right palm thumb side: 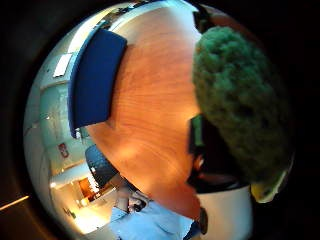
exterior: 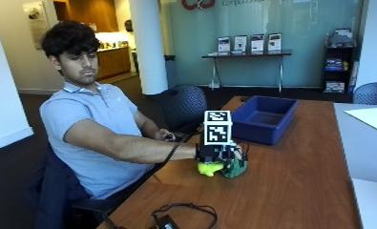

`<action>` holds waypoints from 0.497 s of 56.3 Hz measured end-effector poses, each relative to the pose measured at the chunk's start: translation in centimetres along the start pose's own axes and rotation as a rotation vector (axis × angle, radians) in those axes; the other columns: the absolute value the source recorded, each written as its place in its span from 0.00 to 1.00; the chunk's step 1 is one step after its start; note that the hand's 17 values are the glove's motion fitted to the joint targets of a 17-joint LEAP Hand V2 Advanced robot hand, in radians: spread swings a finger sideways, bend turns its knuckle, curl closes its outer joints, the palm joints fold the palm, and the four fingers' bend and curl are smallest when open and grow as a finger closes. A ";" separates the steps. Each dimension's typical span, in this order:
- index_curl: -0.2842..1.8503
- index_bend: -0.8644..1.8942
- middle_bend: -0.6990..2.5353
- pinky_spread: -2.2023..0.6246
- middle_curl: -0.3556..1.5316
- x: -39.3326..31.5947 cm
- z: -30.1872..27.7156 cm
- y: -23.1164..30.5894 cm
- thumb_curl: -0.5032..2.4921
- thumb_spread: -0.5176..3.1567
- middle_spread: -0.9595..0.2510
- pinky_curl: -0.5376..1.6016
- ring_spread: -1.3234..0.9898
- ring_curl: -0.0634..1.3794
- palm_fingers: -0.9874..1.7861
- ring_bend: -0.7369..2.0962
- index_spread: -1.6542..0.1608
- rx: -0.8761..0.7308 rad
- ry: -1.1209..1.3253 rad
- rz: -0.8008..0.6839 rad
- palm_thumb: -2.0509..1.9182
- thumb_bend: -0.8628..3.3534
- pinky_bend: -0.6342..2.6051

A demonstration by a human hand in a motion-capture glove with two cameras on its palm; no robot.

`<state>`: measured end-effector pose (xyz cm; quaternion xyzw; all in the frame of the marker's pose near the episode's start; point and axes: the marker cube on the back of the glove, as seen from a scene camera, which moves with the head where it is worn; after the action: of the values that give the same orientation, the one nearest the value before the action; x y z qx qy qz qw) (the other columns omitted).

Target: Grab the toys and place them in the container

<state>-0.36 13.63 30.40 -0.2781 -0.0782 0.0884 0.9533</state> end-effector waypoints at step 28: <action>0.30 0.38 0.30 0.65 0.35 -9.3 -17.5 -4.5 0.35 0.55 0.74 0.48 0.48 0.33 0.66 0.54 0.78 0.327 -0.052 -0.135 0.71 0.31 0.57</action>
<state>-5.41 -1.10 17.37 -0.1110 -0.1060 0.0430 0.9872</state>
